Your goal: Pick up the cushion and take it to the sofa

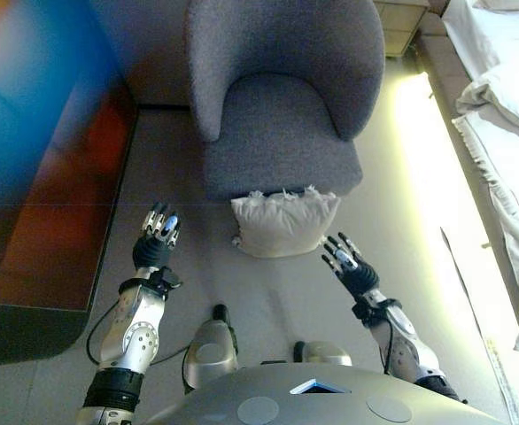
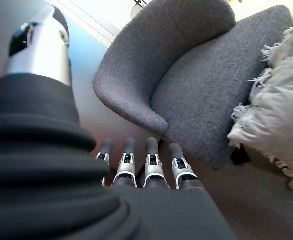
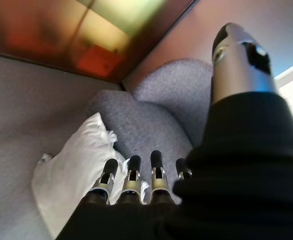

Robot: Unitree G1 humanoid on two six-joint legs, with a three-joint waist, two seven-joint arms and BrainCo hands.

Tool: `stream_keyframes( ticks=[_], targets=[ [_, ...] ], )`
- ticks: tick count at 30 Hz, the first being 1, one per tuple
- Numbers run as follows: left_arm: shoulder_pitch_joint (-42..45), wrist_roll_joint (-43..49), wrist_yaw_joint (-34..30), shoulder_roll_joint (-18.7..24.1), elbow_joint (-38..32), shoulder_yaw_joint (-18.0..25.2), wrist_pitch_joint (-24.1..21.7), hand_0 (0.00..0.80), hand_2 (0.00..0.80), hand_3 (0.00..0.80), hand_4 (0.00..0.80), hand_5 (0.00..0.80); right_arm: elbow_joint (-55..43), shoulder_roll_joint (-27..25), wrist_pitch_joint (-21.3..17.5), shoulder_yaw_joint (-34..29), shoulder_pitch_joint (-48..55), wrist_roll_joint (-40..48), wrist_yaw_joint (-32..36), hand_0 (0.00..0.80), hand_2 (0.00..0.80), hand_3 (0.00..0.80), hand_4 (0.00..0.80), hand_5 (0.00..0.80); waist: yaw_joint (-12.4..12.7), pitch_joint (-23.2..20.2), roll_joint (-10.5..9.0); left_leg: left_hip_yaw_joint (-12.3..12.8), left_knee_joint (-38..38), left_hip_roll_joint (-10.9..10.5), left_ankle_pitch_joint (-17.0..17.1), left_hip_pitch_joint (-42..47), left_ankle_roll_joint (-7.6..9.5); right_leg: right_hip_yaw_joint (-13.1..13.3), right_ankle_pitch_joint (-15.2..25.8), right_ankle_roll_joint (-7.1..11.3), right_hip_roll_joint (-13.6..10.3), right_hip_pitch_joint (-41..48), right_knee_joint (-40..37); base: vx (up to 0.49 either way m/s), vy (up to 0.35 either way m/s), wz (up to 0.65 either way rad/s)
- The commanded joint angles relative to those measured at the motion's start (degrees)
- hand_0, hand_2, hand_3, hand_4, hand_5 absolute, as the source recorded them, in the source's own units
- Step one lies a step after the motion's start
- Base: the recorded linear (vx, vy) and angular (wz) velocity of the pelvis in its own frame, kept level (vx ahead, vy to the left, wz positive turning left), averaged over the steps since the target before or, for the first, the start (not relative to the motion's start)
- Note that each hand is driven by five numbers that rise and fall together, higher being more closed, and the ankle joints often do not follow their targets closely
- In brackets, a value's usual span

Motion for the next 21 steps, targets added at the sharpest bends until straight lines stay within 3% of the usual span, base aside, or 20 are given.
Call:
stream_keyframes(
  ticks=[1,2,4,6,8,11,12,13,15,18,21],
  targets=[
    [1.8,1.64,-0.32,1.79,-2.63,0.31,-2.16,0.0,0.0,0.0,0.0,0.0,-1.65,1.13,-2.34,0.02,-1.17,0.56,-1.57,0.0,0.0,0.0,0.0,0.0,1.45,-5.28,-0.19,-2.36,-5.24,-0.28,2.32,-3.55,1.79,-1.83,6.77,2.62,-1.09,-1.48,15.19,0.265,0.167,0.15],
    [1.9,2.25,-0.12,1.81,-2.61,0.43,-1.81,0.0,0.0,0.0,0.0,0.0,-1.26,1.64,-2.56,-0.01,-1.43,0.67,-1.96,0.0,0.0,0.0,0.0,0.0,1.73,-5.64,-0.29,-2.4,-5.12,-0.95,1.68,-3.23,2.36,-2.11,7.95,2.61,-1.55,-1.78,17.24,0.281,0.219,0.14],
    [2.69,3.36,0.22,1.97,-2.46,0.53,-1.66,0.0,0.0,0.0,0.0,0.0,-1.11,3.12,-2.83,-0.28,-1.02,-0.23,-2.57,0.0,0.0,0.0,0.0,0.0,2.04,-6.11,0.85,-2.92,-4.99,-2.83,-0.61,-1.17,4.6,-3.3,12.98,2.11,-2.43,-5.85,31.08,0.279,0.283,0.04],
    [3.2,3.72,0.16,2.02,-2.09,0.79,-1.47,0.0,0.0,0.0,0.0,0.0,-0.63,3.93,-3.5,0.14,-0.24,-0.99,-3.02,0.0,0.0,0.0,0.0,0.0,1.74,-5.59,1.73,-2.53,-4.68,-4.12,-2.27,1.13,5.6,-4.96,14.11,0.91,-4.18,-11.53,40.51,0.224,0.282,-0.06],
    [3.19,3.42,-0.69,1.88,-1.11,1.53,-1.41,0.0,0.0,0.0,0.0,0.0,0.12,3.92,-3.73,0.55,0.19,-1.43,-3.14,0.0,0.0,0.0,0.0,0.0,1.37,-5.12,2.33,-1.82,-4.74,-4.62,-2.9,3.17,5.69,-6.49,14.56,-0.14,-6.12,-15.48,40.5,0.219,0.198,0.07],
    [3.09,2.18,-2.06,2.42,-1.44,2.67,-0.45,0.0,0.0,0.0,0.0,0.0,-0.04,3.23,-3.56,0.07,1.41,-1.26,-3.07,0.0,0.0,0.0,0.0,0.0,0.46,-4.29,2.07,-1.87,-4.67,-4.92,-3.41,4.88,4.91,-8.2,13.07,-0.61,-6.14,-17.42,29.36,0.223,-0.011,0.0],
    [3.12,1.88,-2.15,2.8,-1.61,2.86,-0.47,0.0,0.0,0.0,0.0,0.0,-0.42,3.08,-3.58,-0.32,2.22,-0.94,-2.59,0.0,0.0,0.0,0.0,0.0,-0.34,-3.22,1.04,-1.95,-4.29,-5.21,-4.37,6.08,4.37,-8.31,14.42,0.44,-7.18,-17.32,21.21,0.221,-0.147,0.09],
    [3.18,1.66,-2.22,2.94,-1.67,2.92,-0.41,0.0,0.0,0.0,0.0,0.0,-0.61,2.97,-3.55,-0.45,2.54,-0.75,-2.42,0.0,0.0,0.0,0.0,0.0,-0.58,-3.01,0.9,-1.94,-4.27,-5.01,-4.59,6.27,4.11,-8.34,15.01,0.8,-7.28,-17.31,18.4,0.242,-0.24,0.05],
    [3.6,0.92,-2.42,3.46,-1.77,2.44,-1.73,0.0,0.0,0.0,0.0,0.0,-1.88,2.06,-2.9,-0.57,3.01,0.17,-2.08,0.0,0.0,0.0,0.0,0.0,-2.09,-2.06,-1.5,-1.76,-3.24,-5.33,-7.2,7.41,2.83,-5.95,19.85,3.82,-9.17,-17.94,3.14,0.257,-0.256,0.07],
    [4.39,0.69,-3.73,3.73,-1.97,1.68,-2.85,0.0,0.0,0.0,0.0,0.0,-1.18,1.27,-2.81,-0.92,2.11,1.55,-2.29,0.0,0.0,0.0,0.0,0.0,-3.39,-1.53,-2.64,-3.36,-2.97,-5.18,-10.05,8.97,2.13,-2.02,25.48,6.59,-9.87,-20.03,-8.22,0.294,-0.174,0.14],
    [5.93,1.83,-5.8,3.66,-1.85,2.41,-3.28,0.0,0.0,0.0,0.0,0.0,-0.03,1.42,-2.32,-2.07,1.28,2.28,-1.92,0.0,0.0,0.0,0.0,0.0,-3.57,-0.98,-3.05,-4.39,-1.93,-4.02,-12.14,10.73,1.91,-0.72,27.33,7.34,-10.38,-21.34,-10.55,0.33,-0.158,0.36]
  ],
)
